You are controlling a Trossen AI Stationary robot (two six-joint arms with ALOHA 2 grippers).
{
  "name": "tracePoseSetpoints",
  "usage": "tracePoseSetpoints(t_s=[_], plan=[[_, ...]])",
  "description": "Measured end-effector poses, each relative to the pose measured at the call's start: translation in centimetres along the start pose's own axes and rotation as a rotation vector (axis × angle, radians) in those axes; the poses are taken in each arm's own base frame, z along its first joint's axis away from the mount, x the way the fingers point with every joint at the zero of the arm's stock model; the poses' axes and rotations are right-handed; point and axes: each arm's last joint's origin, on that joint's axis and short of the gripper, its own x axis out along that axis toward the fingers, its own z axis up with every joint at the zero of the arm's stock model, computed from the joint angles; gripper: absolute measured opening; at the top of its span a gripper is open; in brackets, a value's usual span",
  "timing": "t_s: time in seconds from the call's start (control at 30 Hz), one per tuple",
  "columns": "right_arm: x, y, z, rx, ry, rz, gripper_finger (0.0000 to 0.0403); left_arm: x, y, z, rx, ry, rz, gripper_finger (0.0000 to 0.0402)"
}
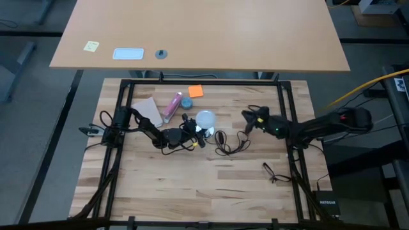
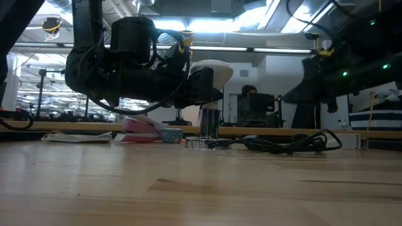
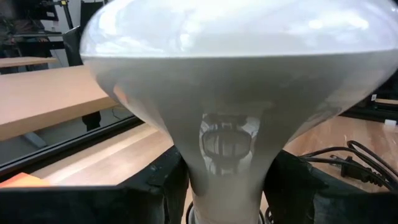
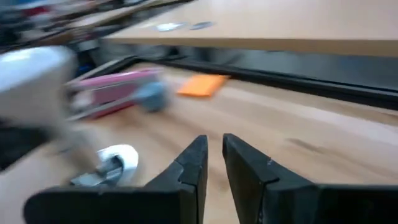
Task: Screw lightbulb
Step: Remove the lightbulb from the lamp
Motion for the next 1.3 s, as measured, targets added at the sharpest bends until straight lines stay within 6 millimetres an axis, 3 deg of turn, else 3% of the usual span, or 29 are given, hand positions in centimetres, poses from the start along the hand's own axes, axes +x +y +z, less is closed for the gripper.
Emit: tracePoseSetpoints(t_s=[0.17, 0.43, 0.63, 0.97, 1.3], plan=[[0.8, -0.1, -0.4, 0.018, -0.007, -0.131, 0.0060, 0.0, 0.0, 0.0, -0.004, 0.001, 0.000, 0.0160], [2.2, 2.0, 0.2, 0.010, 0.103, 0.147, 0.0060, 0.0, 0.0, 0.0, -0.003, 0.001, 0.000, 0.0160], [4.4, 3.6, 0.5, 0.002, 0.129, 0.155, 0.0060, 0.0, 0.0, 0.0, -0.005, 0.001, 0.000, 0.0160], [9.2, 5.7, -2.7, -0.062, 0.443, 0.165, 0.0060, 0.0, 0.0, 0.0, -0.008, 0.001, 0.000, 0.0160], [12.9, 7.3, -4.0, -0.124, 0.570, 0.079, 0.0060, 0.0, 0.0, 0.0, -0.010, -0.004, -0.001, 0.0160]])
